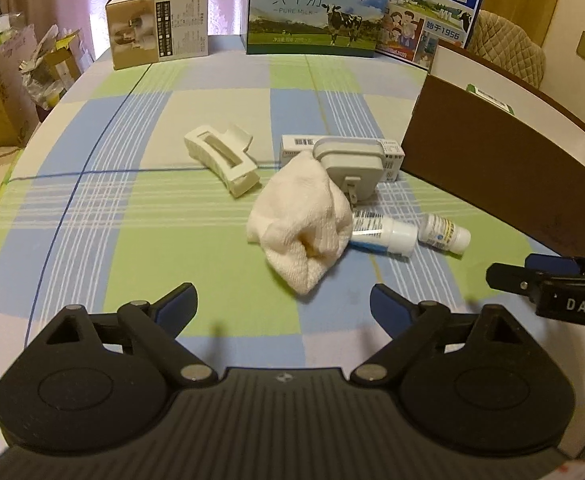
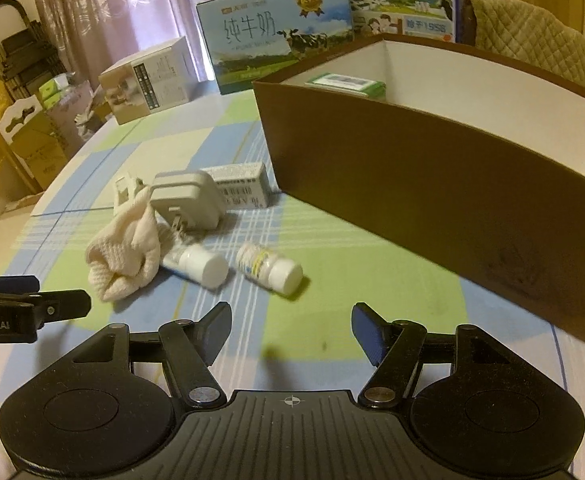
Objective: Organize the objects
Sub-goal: 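Withdraw both tools toward the remaining towel and bottles on the table, then grasp the white towel with the left tool while the right tool grasps a white pill bottle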
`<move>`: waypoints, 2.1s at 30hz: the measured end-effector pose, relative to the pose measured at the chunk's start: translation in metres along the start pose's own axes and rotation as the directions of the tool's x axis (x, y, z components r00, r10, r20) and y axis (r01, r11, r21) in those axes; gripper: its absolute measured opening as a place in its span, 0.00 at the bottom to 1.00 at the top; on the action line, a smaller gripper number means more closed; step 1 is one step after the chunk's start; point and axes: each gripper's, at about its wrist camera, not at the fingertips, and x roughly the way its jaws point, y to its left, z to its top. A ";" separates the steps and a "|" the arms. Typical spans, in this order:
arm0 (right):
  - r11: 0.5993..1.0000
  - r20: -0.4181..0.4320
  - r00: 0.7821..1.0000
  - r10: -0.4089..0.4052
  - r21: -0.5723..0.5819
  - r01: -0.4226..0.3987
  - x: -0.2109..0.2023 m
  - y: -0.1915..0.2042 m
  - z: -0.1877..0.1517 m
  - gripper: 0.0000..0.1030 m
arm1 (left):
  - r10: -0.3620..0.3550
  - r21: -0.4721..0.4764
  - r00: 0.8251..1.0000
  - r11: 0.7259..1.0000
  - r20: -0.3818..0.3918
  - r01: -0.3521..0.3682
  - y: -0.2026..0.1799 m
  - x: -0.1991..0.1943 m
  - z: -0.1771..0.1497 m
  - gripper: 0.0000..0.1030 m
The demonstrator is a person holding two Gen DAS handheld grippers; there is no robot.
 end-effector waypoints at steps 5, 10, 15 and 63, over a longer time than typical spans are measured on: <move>0.998 0.022 1.000 -0.008 -0.063 0.009 0.021 0.004 0.009 0.62 | 0.008 0.000 1.000 1.000 0.009 -0.008 -0.005 0.014 0.013 0.86; 0.992 0.027 1.000 0.002 -0.126 0.002 0.041 0.006 0.011 0.62 | 0.026 0.013 0.999 1.000 0.027 -0.026 -0.009 0.022 0.020 0.86; 0.983 0.037 0.999 0.014 -0.186 -0.007 0.054 0.011 0.009 0.56 | 0.030 0.025 0.999 0.999 0.023 -0.031 -0.011 0.029 0.024 0.86; 0.968 0.040 0.999 0.012 -0.249 -0.001 0.066 0.010 0.003 0.24 | 0.096 0.031 0.994 0.995 0.044 -0.097 -0.002 0.049 0.016 0.35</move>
